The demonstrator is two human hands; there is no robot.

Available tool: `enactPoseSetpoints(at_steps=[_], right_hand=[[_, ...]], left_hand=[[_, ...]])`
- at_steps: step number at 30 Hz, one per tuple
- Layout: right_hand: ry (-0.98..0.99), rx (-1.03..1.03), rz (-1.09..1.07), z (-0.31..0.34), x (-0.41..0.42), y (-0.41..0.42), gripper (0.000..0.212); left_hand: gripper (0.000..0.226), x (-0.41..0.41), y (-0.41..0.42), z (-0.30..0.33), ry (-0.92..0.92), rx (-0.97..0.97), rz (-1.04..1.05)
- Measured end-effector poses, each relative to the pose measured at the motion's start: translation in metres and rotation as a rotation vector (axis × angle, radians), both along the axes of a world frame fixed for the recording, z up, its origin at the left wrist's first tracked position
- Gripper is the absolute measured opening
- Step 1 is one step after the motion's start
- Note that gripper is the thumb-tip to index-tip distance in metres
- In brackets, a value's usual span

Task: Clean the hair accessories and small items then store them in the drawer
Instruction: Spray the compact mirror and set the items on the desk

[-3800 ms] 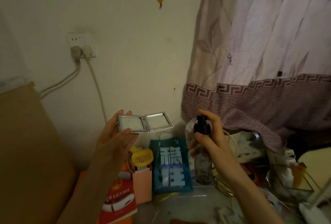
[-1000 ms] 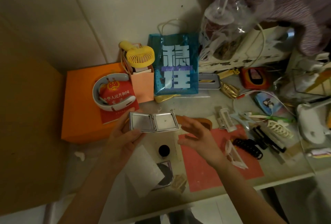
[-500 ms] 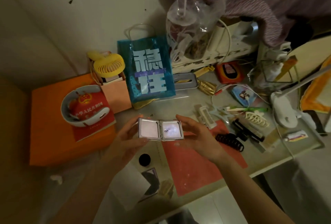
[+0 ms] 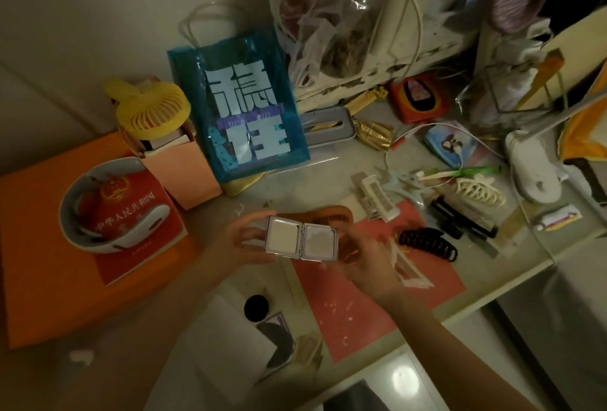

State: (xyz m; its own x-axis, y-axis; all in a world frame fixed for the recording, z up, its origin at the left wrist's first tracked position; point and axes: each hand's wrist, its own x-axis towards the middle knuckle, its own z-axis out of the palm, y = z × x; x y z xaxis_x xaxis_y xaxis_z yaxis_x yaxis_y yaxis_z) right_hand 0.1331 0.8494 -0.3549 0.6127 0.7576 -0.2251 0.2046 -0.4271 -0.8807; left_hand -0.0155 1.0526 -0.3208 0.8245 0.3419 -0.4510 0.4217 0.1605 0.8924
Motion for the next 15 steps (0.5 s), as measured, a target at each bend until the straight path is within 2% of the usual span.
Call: enactPoseSetpoints(at_steps=[7,15], right_hand=[[0.052,-0.106,-0.054,-0.048,-0.007,-0.003,0.064],[0.03,-0.174,-0.108,-0.07,-0.007,-0.009,0.066]], left_hand=[[0.075,0.005,0.0,-0.068,0.091,0.145,-0.043],[0.066,0.011,-0.016,-0.103,0.144,0.118,0.01]])
